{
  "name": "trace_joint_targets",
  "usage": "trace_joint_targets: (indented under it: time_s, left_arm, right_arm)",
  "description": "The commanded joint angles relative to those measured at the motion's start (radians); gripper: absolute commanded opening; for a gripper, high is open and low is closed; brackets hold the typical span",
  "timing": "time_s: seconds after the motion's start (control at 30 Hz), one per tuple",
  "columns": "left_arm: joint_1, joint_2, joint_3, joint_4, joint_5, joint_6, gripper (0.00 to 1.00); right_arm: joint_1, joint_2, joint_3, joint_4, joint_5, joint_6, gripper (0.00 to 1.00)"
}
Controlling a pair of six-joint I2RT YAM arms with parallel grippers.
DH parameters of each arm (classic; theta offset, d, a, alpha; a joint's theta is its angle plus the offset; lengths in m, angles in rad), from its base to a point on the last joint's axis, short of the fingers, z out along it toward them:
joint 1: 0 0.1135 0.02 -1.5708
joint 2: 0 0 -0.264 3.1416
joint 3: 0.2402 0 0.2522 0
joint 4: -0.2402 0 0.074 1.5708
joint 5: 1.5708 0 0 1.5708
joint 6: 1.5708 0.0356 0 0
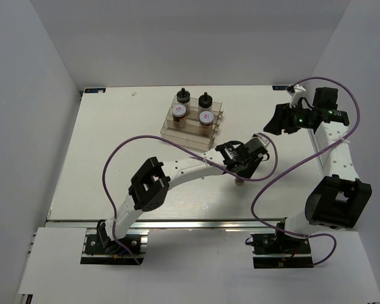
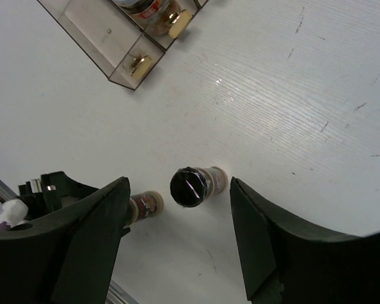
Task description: Organize the condiment bottles
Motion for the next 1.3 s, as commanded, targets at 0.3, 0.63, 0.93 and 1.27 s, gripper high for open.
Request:
trace_joint_targets:
  time_s: [0.3,0.63,0.93,1.27]
  left_arm:
    - [0.119,-0.321,-0.098,0.003,-0.033,-0.04,0.0]
    - [0.389,-0.407,-0.146,0.014,-0.053,0.001,0.0]
    - [0.562,-0.353,-0.167,0.087,-0.096,0.046,0.0]
    - [0.599,-0.263,-0.172,0.1,-0.092,0.057,0.0]
  right_arm:
    - [-0.002,-0.021,-0.068,0.027,0.048,-0.072,0.81]
    - [0.03,-0.033,-0.097,0.003,0.033,-0.21,0.71]
    - [0.116,-0.081,-0.165,0.047,0.062,-0.226,0.69]
    - [0.118,-0.055,-0.155,0.055,0.068,-0.215,0.71]
